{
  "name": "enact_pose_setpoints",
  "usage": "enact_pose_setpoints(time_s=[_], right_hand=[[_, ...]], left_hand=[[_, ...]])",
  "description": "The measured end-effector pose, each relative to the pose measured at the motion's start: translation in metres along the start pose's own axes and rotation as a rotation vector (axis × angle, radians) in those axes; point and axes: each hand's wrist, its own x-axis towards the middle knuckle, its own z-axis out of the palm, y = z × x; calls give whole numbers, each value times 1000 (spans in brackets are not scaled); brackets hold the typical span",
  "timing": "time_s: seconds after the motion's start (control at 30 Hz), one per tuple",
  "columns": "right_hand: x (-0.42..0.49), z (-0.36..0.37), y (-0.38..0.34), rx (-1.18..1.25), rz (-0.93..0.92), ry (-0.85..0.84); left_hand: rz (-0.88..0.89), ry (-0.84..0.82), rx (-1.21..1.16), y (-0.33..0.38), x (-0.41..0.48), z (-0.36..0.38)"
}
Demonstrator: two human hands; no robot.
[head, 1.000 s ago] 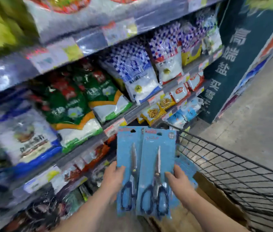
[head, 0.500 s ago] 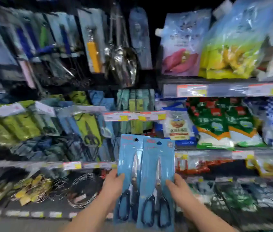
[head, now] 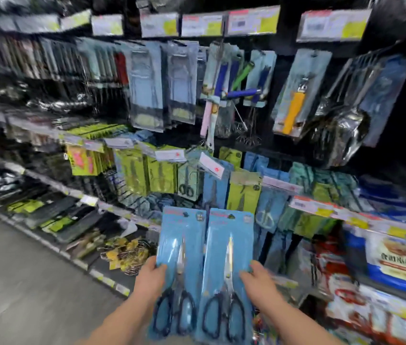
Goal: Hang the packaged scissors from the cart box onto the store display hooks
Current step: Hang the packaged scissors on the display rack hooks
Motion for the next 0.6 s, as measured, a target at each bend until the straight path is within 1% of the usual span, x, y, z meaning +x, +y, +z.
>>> enact_pose_setpoints(time_s=[0.17, 0.3, 0.43, 0.6], right_hand=[[47, 22, -24, -16, -6, -9], [94, 39, -47, -13, 22, 2], [139, 51, -61, -31, 24, -3], [161, 52, -68, -10, -23, -59]], left_hand=[[-7, 68, -5, 12, 39, -14], [-55, 118, -19, 24, 89, -24], [-78, 137, 6, 37, 134, -24], [-105, 132, 25, 45, 168, -16]])
